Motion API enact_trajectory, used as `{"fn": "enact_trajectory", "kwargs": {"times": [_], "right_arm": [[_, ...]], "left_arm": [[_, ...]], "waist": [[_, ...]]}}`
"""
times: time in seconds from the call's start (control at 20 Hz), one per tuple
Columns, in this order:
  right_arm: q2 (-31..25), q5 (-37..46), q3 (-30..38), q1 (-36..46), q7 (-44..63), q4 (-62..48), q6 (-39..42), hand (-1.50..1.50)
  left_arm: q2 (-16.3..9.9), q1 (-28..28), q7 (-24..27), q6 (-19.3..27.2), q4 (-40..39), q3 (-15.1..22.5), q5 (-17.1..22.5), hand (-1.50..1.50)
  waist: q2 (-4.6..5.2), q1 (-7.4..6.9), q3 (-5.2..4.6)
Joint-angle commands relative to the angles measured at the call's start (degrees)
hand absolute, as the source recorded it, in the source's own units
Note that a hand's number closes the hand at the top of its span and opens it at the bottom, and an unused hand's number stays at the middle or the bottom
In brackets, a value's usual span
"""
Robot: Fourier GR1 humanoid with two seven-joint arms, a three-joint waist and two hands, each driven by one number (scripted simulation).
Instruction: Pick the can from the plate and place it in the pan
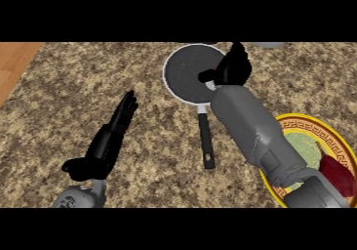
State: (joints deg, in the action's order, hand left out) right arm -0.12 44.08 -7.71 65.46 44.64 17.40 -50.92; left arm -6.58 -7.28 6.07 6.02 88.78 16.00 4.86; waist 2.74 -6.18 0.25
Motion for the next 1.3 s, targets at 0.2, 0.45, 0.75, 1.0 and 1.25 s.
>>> {"fn": "enact_trajectory", "kwargs": {"times": [0.2,0.45,0.75,1.0,1.25], "right_arm": [[0.08,-6.51,5.26,-3.89,-17.35,6.97,-11.41,-1.50],[0.10,-16.62,9.15,-8.38,-27.08,12.47,-11.41,-1.50],[0.11,-33.79,5.49,-17.48,-40.14,25.58,-2.77,-1.50],[0.12,-42.35,-1.59,-26.09,-48.09,31.76,2.64,-1.50],[0.12,-44.91,-8.80,-34.18,-51.81,37.95,1.16,-1.50]], "left_arm": [[0.03,-0.12,0.63,0.38,-1.03,-1.07,-0.20,0.00],[0.79,0.44,-1.36,1.97,1.04,-0.59,-1.08,0.00],[-0.66,3.91,0.74,-0.42,0.36,-1.92,0.51,0.00],[0.45,4.73,-0.73,1.03,1.95,-1.89,-0.33,0.00],[-0.36,6.65,-2.15,1.01,5.93,-2.46,-1.38,0.00]], "waist": [[-0.60,1.42,-0.02],[-1.28,1.92,-0.01],[-2.22,3.30,-0.07],[-2.63,4.98,-0.18],[-2.79,5.64,-0.21]]}}
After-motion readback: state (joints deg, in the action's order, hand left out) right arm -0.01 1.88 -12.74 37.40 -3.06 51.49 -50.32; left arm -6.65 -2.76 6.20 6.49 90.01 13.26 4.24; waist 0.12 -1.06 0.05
